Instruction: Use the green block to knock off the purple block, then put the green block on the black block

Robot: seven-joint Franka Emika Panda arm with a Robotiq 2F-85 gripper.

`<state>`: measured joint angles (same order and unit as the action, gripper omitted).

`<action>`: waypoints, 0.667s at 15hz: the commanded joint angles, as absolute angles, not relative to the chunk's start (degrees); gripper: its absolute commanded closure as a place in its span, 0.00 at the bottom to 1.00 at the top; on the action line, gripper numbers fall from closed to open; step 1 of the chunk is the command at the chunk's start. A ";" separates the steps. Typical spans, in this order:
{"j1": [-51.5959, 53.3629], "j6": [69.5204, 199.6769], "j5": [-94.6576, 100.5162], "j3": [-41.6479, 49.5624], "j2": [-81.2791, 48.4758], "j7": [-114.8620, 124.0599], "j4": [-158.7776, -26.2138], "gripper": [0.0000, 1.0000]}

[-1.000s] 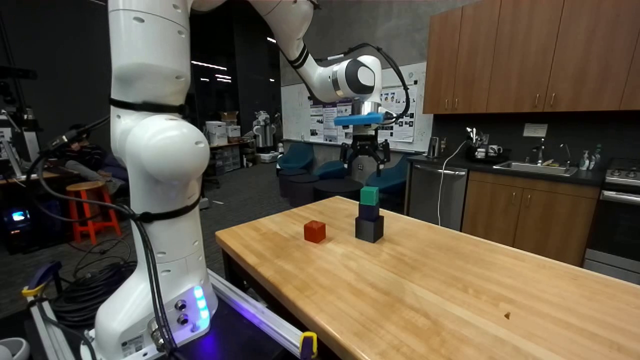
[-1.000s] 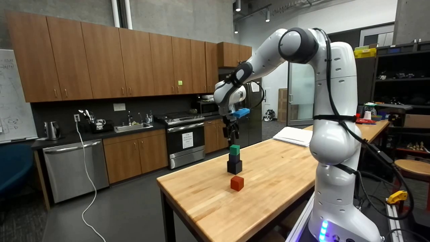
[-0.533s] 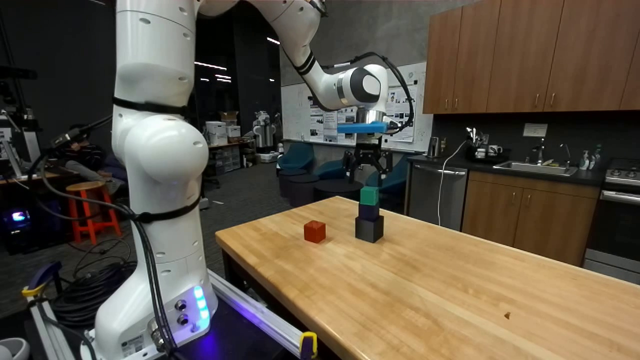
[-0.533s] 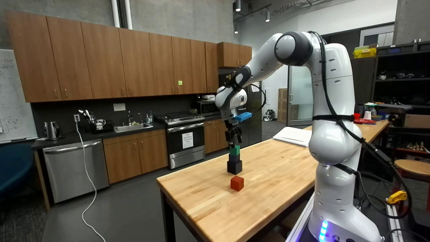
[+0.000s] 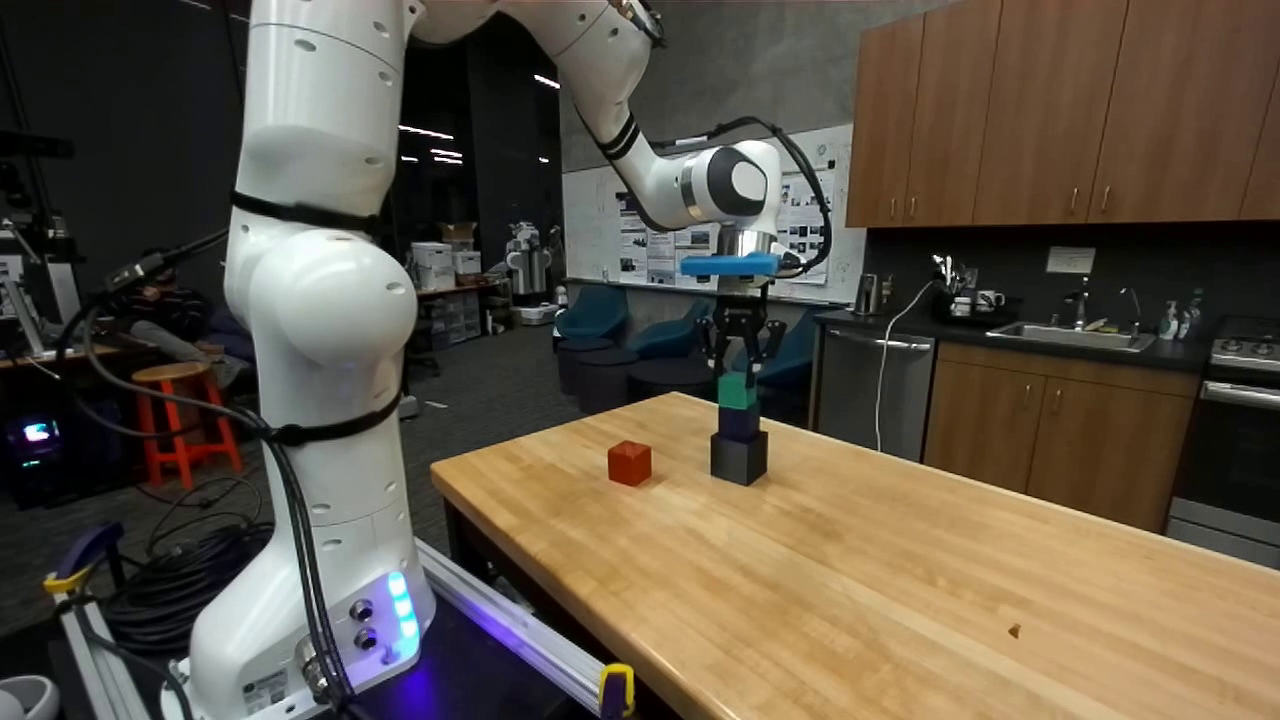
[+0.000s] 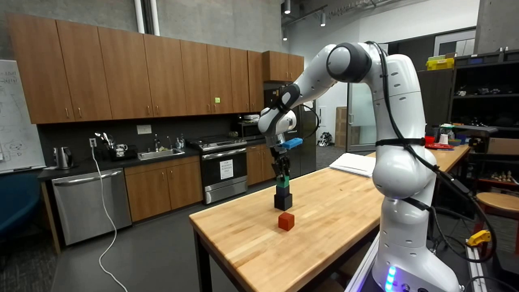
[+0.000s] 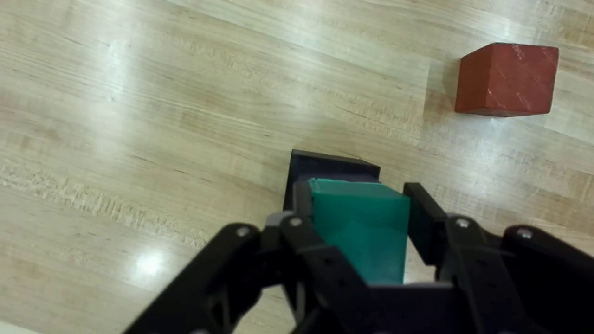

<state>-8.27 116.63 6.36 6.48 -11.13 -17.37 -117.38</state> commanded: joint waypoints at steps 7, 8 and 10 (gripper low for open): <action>-10.68 116.17 3.85 7.74 -11.39 -17.08 -114.57 0.74; -10.96 116.14 4.06 8.04 -11.57 -16.93 -114.22 0.74; -11.49 115.95 4.01 8.57 -11.97 -16.86 -113.38 0.74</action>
